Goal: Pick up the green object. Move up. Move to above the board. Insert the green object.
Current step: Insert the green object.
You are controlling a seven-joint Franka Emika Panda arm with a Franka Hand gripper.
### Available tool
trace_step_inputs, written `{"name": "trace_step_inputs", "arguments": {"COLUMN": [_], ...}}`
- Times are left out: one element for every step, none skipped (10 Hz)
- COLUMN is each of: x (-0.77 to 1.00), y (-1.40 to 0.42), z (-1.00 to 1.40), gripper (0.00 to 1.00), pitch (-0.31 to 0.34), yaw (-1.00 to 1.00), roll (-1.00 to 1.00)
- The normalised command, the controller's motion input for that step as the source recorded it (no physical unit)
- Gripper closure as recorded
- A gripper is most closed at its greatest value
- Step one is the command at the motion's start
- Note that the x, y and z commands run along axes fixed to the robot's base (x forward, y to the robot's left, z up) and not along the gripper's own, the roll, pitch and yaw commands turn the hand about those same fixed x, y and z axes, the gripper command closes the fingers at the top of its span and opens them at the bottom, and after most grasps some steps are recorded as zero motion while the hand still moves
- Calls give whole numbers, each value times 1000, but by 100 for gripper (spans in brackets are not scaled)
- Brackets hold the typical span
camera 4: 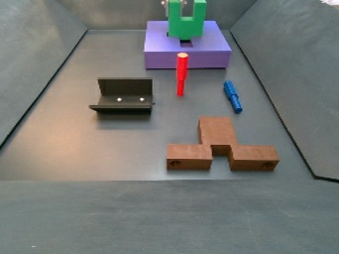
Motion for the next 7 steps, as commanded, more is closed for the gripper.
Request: {"name": "trace_step_inputs", "arguments": {"x": [0,37,34,0,0,69,0], "y": [-20,0,0,-49,-109,0,0], "z": [-774,-860,-951,-1000,-1000,-177,0], "gripper": [100,100,100,100,100,100,100], "pitch": [-20,0,0,0,0,0,0], "yaw": [0,0,-29,-54,-91,0,0], "roll": [180,157,161,157,143,0,0]}}
